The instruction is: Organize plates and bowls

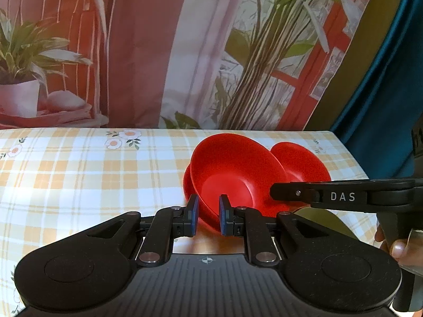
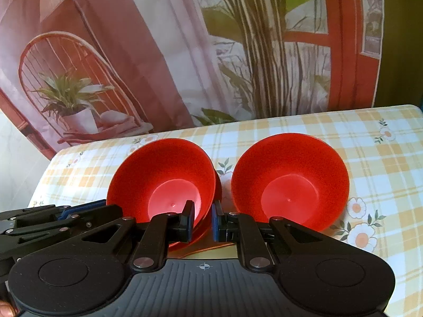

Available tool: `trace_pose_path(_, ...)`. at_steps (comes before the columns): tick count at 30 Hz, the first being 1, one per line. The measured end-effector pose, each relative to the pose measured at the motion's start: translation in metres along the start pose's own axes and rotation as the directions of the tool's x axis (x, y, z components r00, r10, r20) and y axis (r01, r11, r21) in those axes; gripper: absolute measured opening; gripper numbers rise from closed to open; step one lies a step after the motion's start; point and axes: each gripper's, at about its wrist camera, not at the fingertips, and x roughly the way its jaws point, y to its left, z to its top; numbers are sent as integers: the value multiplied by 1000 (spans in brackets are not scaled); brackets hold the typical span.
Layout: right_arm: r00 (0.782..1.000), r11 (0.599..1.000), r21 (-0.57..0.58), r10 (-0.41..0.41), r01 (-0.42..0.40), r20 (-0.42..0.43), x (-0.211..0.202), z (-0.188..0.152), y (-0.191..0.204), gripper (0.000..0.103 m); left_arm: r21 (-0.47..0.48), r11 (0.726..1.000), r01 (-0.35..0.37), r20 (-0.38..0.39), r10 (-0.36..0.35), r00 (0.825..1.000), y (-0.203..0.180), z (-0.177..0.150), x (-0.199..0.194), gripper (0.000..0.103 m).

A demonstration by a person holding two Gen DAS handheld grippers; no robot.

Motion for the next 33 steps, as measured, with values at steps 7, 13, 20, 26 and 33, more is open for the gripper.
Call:
trace_pose_path(7, 1000, 999, -28, -30, 30, 3, 1, -1, 2, 18, 12, 999, -31, -7, 32, 999, -1, -3, 5, 18)
trace_pose_path(13, 997, 996, -66, -58, 61, 48, -17, 3, 0, 20, 13, 998, -68, 26, 68, 997, 0, 1, -11, 35)
trace_pose_path(20, 992, 995, -81, -41, 51, 119, -57, 13, -6, 21, 25, 995, -96, 82, 94, 992, -13, 12, -50, 36)
trace_pose_path(26, 982, 994, -97, -36, 55, 188, -100, 25, -12, 24, 63, 990, -124, 146, 114, 983, -34, 24, -93, 36)
trace_pose_path(33, 971, 996, -60, -49, 65, 234, -137, 27, -44, 26, 79, 988, -134, 211, 114, 971, -57, 47, -122, 36)
